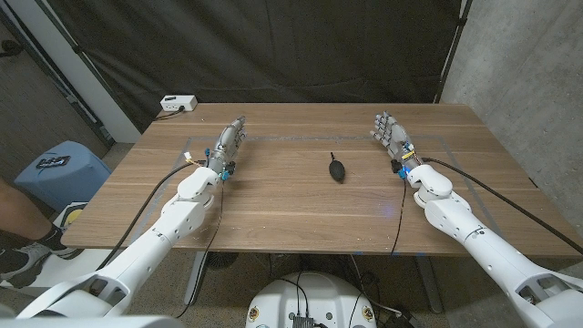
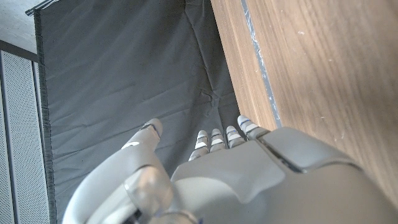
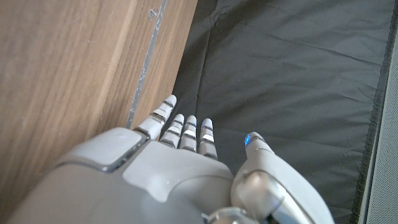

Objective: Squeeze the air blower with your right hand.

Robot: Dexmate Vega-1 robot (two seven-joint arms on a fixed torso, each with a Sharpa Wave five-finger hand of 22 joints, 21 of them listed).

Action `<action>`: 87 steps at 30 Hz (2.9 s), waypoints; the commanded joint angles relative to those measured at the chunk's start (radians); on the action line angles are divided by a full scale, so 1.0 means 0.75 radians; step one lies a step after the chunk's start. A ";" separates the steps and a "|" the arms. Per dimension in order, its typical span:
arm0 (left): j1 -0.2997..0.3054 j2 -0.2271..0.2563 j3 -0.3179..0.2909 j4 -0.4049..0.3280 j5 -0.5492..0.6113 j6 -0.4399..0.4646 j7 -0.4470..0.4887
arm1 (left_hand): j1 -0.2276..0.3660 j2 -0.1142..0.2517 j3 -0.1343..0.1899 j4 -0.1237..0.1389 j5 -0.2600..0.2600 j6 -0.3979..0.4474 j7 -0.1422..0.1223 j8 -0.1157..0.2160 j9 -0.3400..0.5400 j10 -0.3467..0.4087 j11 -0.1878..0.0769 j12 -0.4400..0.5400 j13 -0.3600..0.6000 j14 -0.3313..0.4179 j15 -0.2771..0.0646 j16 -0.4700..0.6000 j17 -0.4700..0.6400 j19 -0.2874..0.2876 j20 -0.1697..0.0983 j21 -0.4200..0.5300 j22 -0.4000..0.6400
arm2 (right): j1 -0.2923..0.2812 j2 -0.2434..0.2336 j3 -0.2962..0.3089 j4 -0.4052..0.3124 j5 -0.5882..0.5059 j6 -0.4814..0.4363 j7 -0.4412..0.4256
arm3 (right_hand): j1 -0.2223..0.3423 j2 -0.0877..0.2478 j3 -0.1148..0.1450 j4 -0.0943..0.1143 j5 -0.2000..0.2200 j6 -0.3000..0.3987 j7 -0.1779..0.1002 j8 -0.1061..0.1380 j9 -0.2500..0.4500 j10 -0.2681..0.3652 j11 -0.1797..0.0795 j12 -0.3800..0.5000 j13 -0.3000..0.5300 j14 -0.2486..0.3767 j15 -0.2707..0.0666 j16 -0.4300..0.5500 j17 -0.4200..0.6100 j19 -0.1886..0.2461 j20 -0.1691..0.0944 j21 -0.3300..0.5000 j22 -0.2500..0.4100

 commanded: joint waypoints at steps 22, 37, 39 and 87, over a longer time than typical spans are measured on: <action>0.062 0.023 -0.002 -0.093 0.000 -0.004 0.016 | 0.019 0.000 0.009 -0.011 0.011 0.009 0.012 0.005 0.004 -0.005 -0.005 0.004 0.001 -0.009 0.000 0.007 0.007 0.001 0.011 -0.006 0.004 | -0.134 -0.084 0.025 -0.205 -0.045 -0.023 -0.095 | 0.025 -0.009 0.019 -0.010 0.008 0.008 -0.003 0.004 0.005 0.008 0.002 0.008 0.003 0.012 0.000 0.007 -0.004 0.010 0.006 0.007 0.004; 0.067 0.028 -0.007 -0.090 -0.005 -0.018 0.000 | 0.022 0.000 0.010 -0.016 0.012 0.012 0.009 0.005 0.004 -0.005 -0.006 0.004 0.001 -0.008 0.001 0.006 0.007 0.001 0.013 -0.012 0.004 | -0.157 -0.166 0.010 -0.364 -0.171 -0.143 -0.214 | 0.047 -0.018 0.029 -0.033 0.007 0.003 -0.001 0.002 0.004 0.006 0.003 0.007 0.002 0.013 0.001 0.004 -0.014 0.009 0.009 0.007 0.004; 0.070 0.028 -0.010 -0.089 -0.006 -0.024 0.001 | 0.022 0.000 0.010 -0.017 0.012 0.012 0.009 0.005 0.004 -0.005 -0.006 0.003 0.001 -0.008 0.001 0.006 0.007 0.001 0.013 -0.012 0.004 | -0.158 -0.173 0.007 -0.381 -0.180 -0.158 -0.221 | 0.049 -0.019 0.030 -0.035 0.007 0.002 -0.001 0.002 0.004 0.006 0.003 0.007 0.002 0.013 0.002 0.004 -0.015 0.009 0.009 0.007 0.004; 0.063 0.020 -0.018 -0.046 -0.019 -0.061 -0.034 | 0.029 -0.001 0.011 -0.032 0.014 0.020 0.001 0.005 0.004 -0.002 -0.008 0.003 0.000 -0.007 0.001 0.004 0.007 0.005 0.014 -0.027 0.004 | -0.198 -0.326 -0.034 -0.793 -0.551 -0.594 -0.475 | 0.122 -0.054 0.043 -0.122 -0.003 0.012 0.028 0.006 0.002 0.015 0.021 0.010 -0.001 0.028 0.028 0.009 -0.028 0.017 0.034 0.011 0.004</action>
